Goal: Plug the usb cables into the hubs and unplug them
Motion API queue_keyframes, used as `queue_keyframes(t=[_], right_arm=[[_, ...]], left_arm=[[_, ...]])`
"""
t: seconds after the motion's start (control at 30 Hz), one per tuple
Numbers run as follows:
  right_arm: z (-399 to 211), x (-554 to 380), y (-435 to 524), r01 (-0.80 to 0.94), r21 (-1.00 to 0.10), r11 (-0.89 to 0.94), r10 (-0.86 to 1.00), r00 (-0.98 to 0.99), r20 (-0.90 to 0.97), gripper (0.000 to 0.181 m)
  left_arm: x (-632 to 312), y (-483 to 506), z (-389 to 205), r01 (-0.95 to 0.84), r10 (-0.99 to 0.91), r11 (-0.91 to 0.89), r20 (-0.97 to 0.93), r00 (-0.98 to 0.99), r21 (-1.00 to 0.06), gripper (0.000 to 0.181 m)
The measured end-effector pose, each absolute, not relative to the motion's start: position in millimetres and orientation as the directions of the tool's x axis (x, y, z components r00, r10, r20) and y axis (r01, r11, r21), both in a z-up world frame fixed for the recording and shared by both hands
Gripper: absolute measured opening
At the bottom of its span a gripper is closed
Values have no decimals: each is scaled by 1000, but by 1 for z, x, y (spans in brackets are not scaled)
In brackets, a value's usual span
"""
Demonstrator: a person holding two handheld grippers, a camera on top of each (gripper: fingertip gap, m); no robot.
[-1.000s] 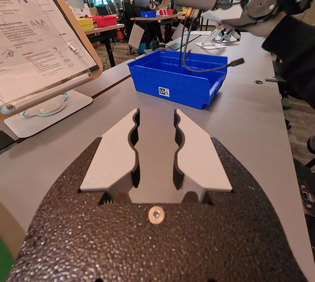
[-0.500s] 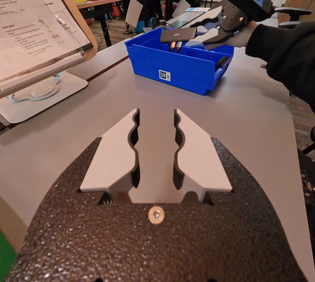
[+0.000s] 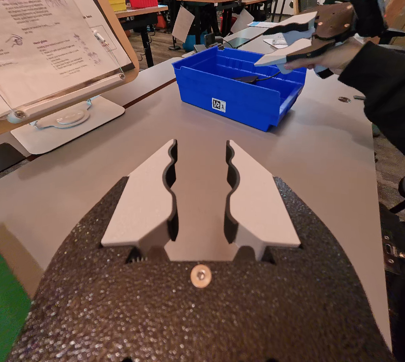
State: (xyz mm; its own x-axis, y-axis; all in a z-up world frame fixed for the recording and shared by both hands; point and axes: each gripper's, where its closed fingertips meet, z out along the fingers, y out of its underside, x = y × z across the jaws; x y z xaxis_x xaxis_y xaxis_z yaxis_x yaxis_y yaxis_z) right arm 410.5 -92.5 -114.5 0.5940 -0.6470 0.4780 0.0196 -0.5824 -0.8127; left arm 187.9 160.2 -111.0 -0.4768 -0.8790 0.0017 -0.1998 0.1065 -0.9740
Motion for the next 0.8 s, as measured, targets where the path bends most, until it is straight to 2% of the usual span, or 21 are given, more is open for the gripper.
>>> queue_keyframes(t=[0.03, 0.17, 0.27, 0.37, 0.43, 0.5, 0.67, 0.8], right_arm=[[-112, 401, -84, 32, -827, -562, -645, 609, 462, 83], [-107, 362, -57, 54, -894, -446, -661, 654, 369, 88], [-101, 330, -42, 58, -943, -328, -648, 712, 270, 88], [-99, 303, -35, 72, -956, -284, -604, 761, 237, 88], [-99, 290, -34, 74, -958, -276, -567, 793, 224, 88], [-98, 282, -33, 77, -964, -255, -547, 810, 210, 88], [-104, 268, -26, 57, -976, -211, -524, 836, 162, 89], [-110, 261, -16, 73, -965, -253, -493, 848, 194, 93]], left_arm=[[187, 162, -109, -198, -882, 106, 0, -471, -975, 43], [180, 178, -97, -197, -907, 120, -27, -421, -973, 44], [173, 224, -85, -210, -956, 146, -84, -280, -967, 44], [170, 295, -72, -268, -958, 273, -237, -158, -924, 45], [182, 347, -71, -381, -902, 432, -392, -181, -817, 58], [204, 387, -74, -424, -817, 577, -492, -302, -698, 63], [238, 457, -143, -580, -686, 725, -461, -563, -371, 84], [245, 461, -196, -505, -516, 849, -452, -728, -156, 82]])
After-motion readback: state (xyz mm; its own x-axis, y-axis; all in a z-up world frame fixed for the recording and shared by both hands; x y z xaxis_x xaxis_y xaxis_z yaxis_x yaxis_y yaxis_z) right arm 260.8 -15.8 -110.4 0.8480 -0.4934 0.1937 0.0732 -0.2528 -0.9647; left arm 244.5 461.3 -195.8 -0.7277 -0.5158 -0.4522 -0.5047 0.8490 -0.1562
